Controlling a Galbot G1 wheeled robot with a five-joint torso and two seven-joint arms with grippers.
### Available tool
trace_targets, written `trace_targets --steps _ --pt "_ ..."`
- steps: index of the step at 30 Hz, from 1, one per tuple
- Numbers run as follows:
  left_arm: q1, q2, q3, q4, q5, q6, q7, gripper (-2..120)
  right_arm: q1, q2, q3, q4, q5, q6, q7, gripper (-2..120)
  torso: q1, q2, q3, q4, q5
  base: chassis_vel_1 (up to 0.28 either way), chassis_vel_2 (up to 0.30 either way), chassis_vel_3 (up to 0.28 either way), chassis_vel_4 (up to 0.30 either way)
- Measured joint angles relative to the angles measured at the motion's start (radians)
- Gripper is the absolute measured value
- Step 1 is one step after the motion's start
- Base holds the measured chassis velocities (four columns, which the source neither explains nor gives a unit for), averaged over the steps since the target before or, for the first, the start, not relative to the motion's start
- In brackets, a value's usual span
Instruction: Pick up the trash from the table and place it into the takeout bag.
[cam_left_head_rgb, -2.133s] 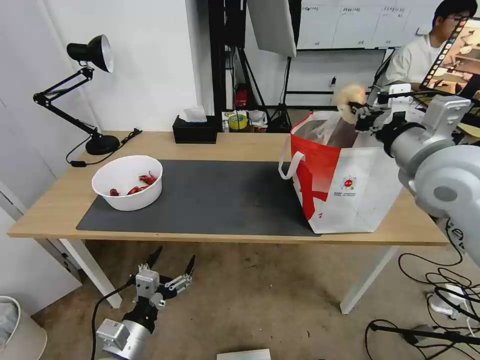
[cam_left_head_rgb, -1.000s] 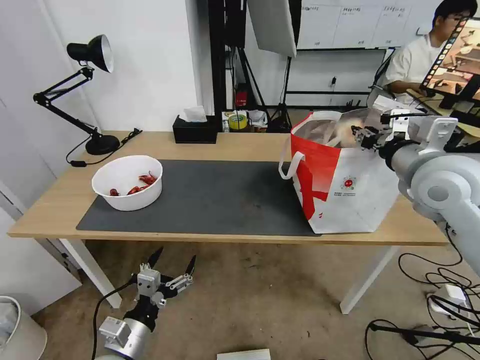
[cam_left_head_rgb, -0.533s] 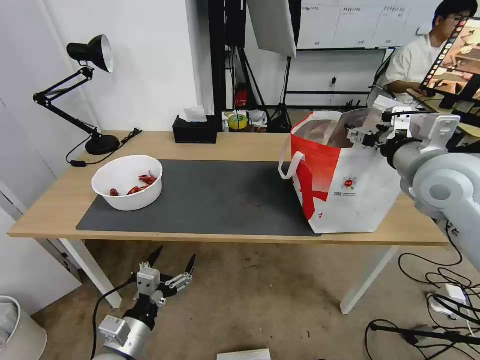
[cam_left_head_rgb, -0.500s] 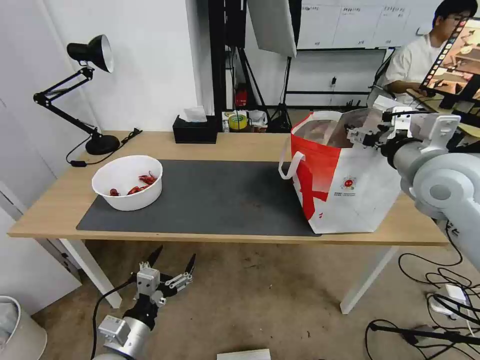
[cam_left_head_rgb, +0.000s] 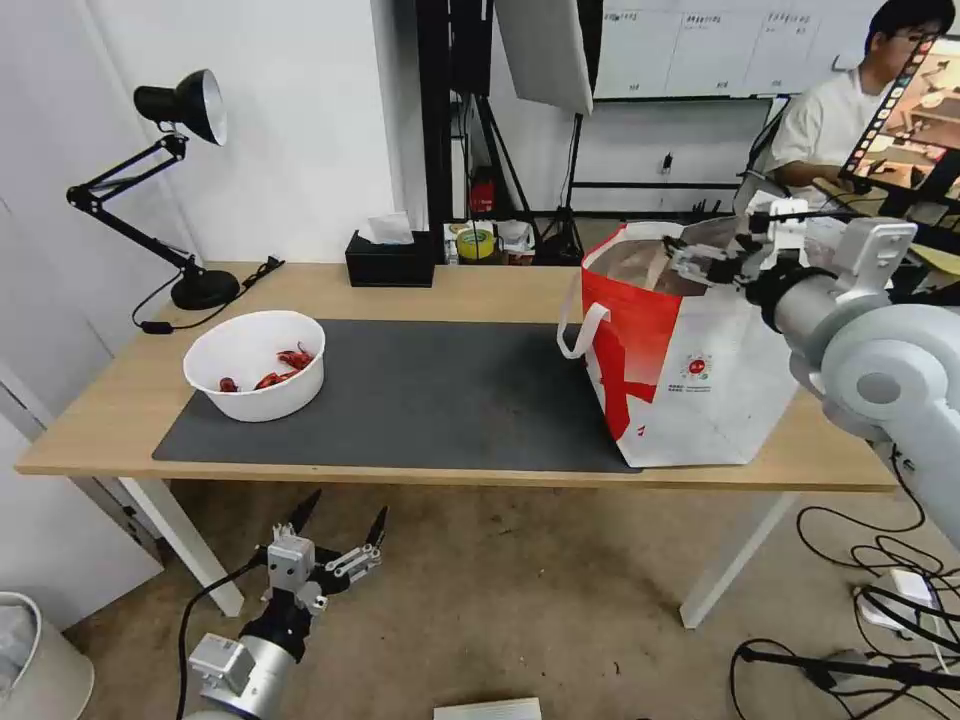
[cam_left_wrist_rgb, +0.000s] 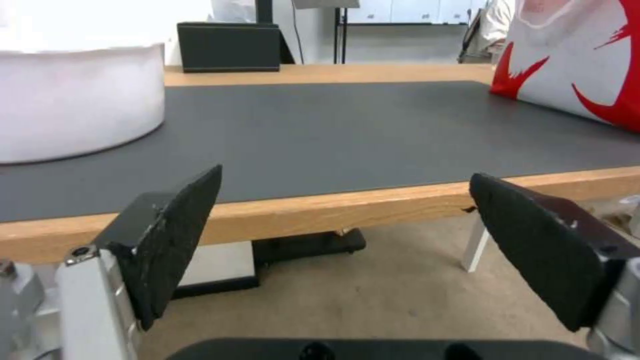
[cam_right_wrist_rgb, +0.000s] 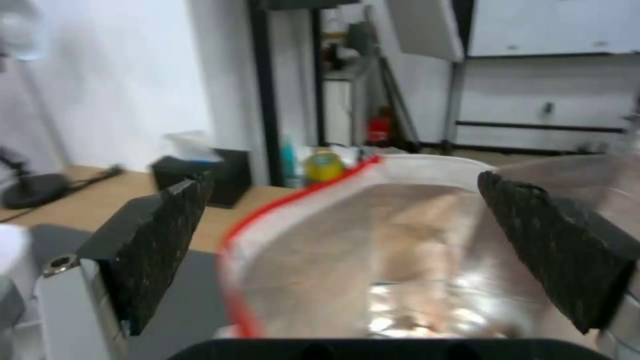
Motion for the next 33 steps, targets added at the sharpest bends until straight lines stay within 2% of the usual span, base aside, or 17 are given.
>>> trace_targets --steps 5,7,12,18,25,28,33 --pt "0.000 -0.002 -0.007 0.000 0.000 0.000 0.000 100 -0.037 0.001 -0.011 0.083 0.009 0.003 -0.008 100 0.000 0.000 0.000 0.0000 0.0000 0.000 0.000 0.000 0.000" --pt "0.000 -0.003 -0.009 0.003 0.000 0.000 -0.001 100 -0.091 -0.002 -0.020 0.132 0.005 0.043 -0.037 100 0.000 0.000 0.000 0.0000 0.0000 0.000 0.000 0.000 0.000" --pt "-0.003 -0.005 -0.010 0.004 0.000 0.000 -0.001 100 -0.181 -0.006 -0.023 0.183 -0.030 0.076 -0.066 100 0.000 0.000 0.000 -0.0001 0.0001 0.000 0.000 0.000 0.000" --pt "-0.005 -0.023 -0.006 0.007 0.002 0.000 -0.001 100 -0.359 0.015 -0.052 0.239 -0.160 0.119 -0.053 100 0.000 0.000 0.000 0.0000 0.0001 0.000 0.000 0.000 0.000" --pt "-0.003 -0.027 -0.005 0.009 0.004 -0.003 -0.001 100 -0.551 0.067 -0.061 0.223 -0.309 0.188 -0.060 100 0.000 0.000 0.000 -0.0002 0.0002 0.000 0.000 0.000 0.000" --pt "-0.004 -0.023 -0.007 0.012 0.003 -0.005 -0.001 100 -0.645 0.095 -0.072 0.180 -0.421 0.260 -0.091 100 0.000 0.000 0.000 -0.0001 0.0001 0.000 0.000 0.000 0.000" --pt "-0.007 -0.022 -0.007 0.016 0.003 -0.007 -0.001 100 -0.692 0.113 -0.089 0.133 -0.501 0.340 -0.110 100 0.000 0.000 0.000 -0.0001 0.0003 0.000 0.000 0.000 0.000"
